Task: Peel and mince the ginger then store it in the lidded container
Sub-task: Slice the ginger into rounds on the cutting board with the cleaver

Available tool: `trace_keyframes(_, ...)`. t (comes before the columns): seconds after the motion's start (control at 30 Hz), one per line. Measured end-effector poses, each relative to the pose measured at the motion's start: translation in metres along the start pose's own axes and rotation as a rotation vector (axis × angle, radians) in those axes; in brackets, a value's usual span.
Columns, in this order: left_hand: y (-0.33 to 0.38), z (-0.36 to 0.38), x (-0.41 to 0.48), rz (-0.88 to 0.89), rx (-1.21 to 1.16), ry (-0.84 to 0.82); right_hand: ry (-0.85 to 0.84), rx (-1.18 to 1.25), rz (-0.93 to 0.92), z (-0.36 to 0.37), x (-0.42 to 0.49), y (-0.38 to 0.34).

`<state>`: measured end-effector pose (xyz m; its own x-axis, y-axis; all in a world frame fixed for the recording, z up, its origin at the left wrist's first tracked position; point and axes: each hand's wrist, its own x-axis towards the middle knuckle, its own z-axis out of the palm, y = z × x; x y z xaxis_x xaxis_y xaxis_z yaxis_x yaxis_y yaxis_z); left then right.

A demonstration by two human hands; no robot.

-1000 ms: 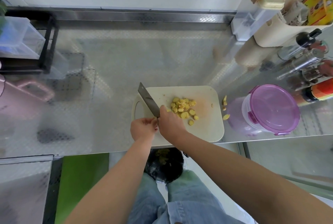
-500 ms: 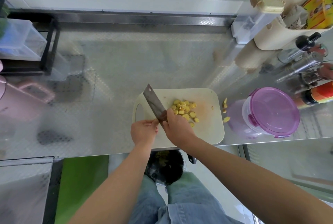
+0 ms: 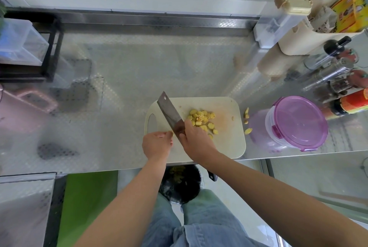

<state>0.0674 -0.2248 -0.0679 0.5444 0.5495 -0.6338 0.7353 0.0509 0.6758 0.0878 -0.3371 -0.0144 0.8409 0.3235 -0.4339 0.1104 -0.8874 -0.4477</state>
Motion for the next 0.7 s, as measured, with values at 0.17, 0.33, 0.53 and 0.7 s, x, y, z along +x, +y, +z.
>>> trace_keyframes(0.17, -0.0009, 0.0008, 0.0006, 0.018, 0.034, 0.004, -0.009, -0.024, -0.02, -0.0035, -0.0033, -0.0012)
trace_keyframes(0.33, -0.001, 0.0009, 0.002, 0.028, 0.065, -0.008, -0.02, -0.058, -0.012, -0.0017, -0.0022, -0.0025)
trace_keyframes(0.53, 0.002, 0.0044, 0.003, -0.021, 0.037, 0.019, -0.018, -0.12, -0.017, 0.0012, 0.0042, -0.0052)
trace_keyframes(0.7, 0.0028, 0.0064, 0.0015, 0.0, 0.048, 0.05, -0.024, -0.119, -0.012, 0.0002, 0.0057, -0.0052)
